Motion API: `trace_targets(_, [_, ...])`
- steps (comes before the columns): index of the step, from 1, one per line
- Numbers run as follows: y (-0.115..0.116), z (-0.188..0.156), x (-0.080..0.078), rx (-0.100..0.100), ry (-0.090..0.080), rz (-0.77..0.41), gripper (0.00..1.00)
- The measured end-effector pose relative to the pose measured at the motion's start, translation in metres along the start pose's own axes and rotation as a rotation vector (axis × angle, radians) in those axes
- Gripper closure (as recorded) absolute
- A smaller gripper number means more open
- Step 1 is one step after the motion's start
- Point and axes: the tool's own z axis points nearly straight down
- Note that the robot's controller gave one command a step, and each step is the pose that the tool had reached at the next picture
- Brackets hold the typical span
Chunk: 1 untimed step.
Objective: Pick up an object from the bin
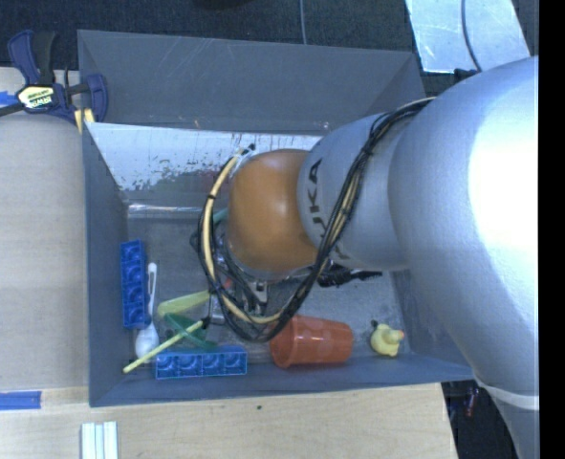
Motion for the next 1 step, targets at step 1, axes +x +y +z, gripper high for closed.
trace_targets(1, [-0.0368,-0.0008,0.0064,0.004,0.017,-0.005,0.00])
